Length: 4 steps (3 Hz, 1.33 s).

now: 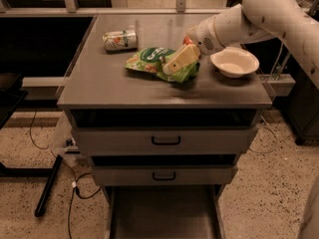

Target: Place green rice chip bag into bottom drawer

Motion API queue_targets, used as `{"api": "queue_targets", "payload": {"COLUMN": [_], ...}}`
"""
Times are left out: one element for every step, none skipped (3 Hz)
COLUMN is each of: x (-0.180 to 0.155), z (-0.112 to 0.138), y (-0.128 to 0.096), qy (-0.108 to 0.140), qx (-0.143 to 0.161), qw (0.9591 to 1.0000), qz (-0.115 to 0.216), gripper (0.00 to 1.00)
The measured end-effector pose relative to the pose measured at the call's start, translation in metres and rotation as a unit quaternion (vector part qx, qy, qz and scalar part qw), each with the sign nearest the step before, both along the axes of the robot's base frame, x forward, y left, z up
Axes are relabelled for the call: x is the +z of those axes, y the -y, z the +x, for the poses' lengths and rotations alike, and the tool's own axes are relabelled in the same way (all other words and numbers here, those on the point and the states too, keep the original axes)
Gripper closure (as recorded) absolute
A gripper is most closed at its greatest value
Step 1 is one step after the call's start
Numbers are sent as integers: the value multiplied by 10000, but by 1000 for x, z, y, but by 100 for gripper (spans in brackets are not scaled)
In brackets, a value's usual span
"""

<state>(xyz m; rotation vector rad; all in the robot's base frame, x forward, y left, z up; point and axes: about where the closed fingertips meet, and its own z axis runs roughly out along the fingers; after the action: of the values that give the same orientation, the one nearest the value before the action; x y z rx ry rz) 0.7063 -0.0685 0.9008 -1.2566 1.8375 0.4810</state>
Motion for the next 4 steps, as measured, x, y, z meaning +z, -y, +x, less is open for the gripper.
{"api": "queue_targets", "payload": {"x": [-8, -19, -29, -29], "z": [2, 3, 3, 3], "y": [-5, -7, -7, -7], "qy": [-159, -236, -354, -355], "qx": [-69, -147, -197, -197], "qw": [9996, 9977, 9960, 9959], "qz": [-228, -612, -801, -803], "gripper": [0, 0, 0, 19]}}
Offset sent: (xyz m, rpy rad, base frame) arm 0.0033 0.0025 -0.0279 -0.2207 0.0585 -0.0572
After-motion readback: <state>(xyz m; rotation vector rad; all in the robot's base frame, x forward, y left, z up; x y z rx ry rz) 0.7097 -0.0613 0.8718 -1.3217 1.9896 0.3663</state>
